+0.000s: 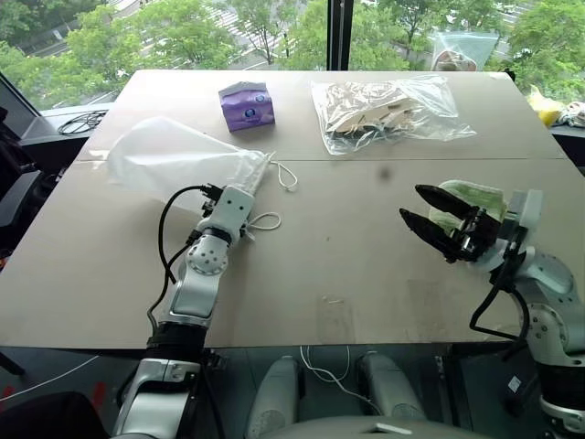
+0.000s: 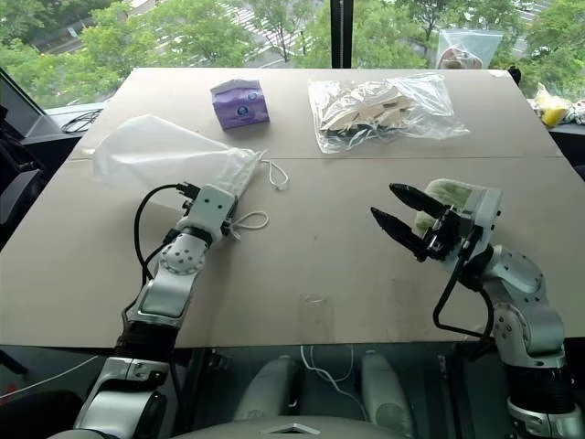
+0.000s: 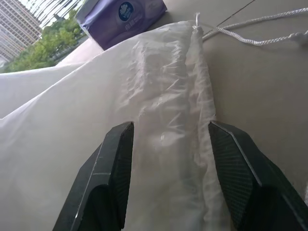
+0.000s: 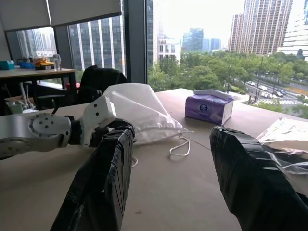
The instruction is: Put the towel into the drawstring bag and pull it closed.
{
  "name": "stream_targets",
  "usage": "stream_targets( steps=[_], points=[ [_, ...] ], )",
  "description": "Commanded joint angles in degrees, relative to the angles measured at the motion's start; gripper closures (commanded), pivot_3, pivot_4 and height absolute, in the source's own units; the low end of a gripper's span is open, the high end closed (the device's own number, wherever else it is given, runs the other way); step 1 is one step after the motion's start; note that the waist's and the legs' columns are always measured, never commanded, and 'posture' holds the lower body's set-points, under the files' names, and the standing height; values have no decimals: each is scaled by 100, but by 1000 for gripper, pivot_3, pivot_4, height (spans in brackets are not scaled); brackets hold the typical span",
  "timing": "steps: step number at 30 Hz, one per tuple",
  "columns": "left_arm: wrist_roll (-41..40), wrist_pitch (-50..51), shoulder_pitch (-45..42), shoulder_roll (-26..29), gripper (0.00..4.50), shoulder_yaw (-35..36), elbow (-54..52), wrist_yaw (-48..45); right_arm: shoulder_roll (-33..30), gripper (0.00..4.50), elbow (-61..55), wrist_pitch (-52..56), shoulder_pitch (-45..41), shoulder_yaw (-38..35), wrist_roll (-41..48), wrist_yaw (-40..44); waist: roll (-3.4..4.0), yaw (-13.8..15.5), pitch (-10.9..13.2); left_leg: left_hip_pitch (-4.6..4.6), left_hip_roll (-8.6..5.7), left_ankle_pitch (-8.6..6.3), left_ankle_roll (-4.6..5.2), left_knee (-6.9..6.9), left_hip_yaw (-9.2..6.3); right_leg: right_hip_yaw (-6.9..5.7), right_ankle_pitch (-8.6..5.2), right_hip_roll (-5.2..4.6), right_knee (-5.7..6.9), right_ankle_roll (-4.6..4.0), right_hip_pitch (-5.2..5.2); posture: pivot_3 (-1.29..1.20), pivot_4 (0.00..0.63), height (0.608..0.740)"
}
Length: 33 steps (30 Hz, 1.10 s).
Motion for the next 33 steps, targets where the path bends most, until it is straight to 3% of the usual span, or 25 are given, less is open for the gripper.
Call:
stream_targets(
  steps=[1, 5, 9, 12, 13, 18, 23, 27, 28, 31, 33],
  points=[
    [383, -171, -124, 134, 1996, -134, 64, 266, -111, 1786, -234, -146, 7, -213, -57, -5, 0, 4, 0, 0, 0, 0, 0, 0, 0, 0, 0, 0, 0, 0, 0, 0, 150, 740],
    [416, -253, -183, 53, 1996, -46, 126, 573, -131, 1786, -246, -141, 8, -265, -59, -42, 0, 8, 0, 0, 0, 0, 0, 0, -2, -2, 0, -1, 0, 0, 1, 0, 150, 740],
    [455, -256, -198, 90, 3031, 67, 114, 823, -115, 1786, -286, -115, -9, -282, -91, -87, 0, 5, 0, 0, 0, 0, 0, 0, -4, -3, 3, -2, 1, -5, 1, 0, 150, 740],
    [496, -257, -182, 177, 4355, 156, 93, 994, -122, 1786, -295, -104, -21, -308, -95, -120, 0, 8, 0, 0, -1, 0, 0, 0, -6, -5, 9, -2, 3, -14, 1, 0, 150, 740],
    [503, -255, -177, 204, 4460, 183, 96, 1040, -129, 1786, -300, -100, -23, -316, -93, -130, 0, 8, 0, 0, -1, 0, 0, 0, -7, -6, 9, -2, 4, -14, 1, 0, 150, 740],
    [455, -293, -224, 268, 4460, 258, 50, 1065, -176, 1786, -251, -49, -54, -413, -260, -411, 0, 8, 0, 0, -1, 0, 0, 1, -7, -6, 9, -2, 5, -14, 1, 0, 150, 740],
    [191, -222, -401, 249, 4460, 234, -420, 580, -317, 1786, -5, 424, -247, -478, -1615, -1985, 0, 32, 0, -2, -4, 0, -1, 2, -7, -7, 11, -6, 5, -18, 0, 0, 150, 740],
    [-139, 191, -562, 196, 4460, 318, -912, 85, -829, 1786, -59, 1386, -123, -449, -2202, -2425, 0, 98, 0, -5, -6, 1, -2, 4, -6, -8, 12, -8, 5, -19, 0, 0, 150, 740],
    [-269, 309, -624, 170, 4500, 362, -1033, -29, -881, 1209, -64, 1483, -133, -487, -2253, -2490, -1, 113, 0, -5, -6, 1, -2, 3, -6, -7, 12, -8, 5, -19, 0, 0, 150, 740],
    [-700, 845, -855, 72, 4500, 522, -1356, -372, -1114, 141, -273, 1690, -87, -311, -2357, -2336, -1, 112, 0, -6, -6, 1, -1, 1, -6, -7, 12, -7, 4, -20, -1, 0, 150, 740],
    [-880, 1133, -1011, 32, 4500, 572, -1474, -544, -1191, 57, -433, 1767, 14, -61, -2452, -2209, -1, 103, 0, -6, -6, 1, -1, 1, -8, -8, 9, -4, 4, -16, -1, 0, 150, 740]
  ],
)
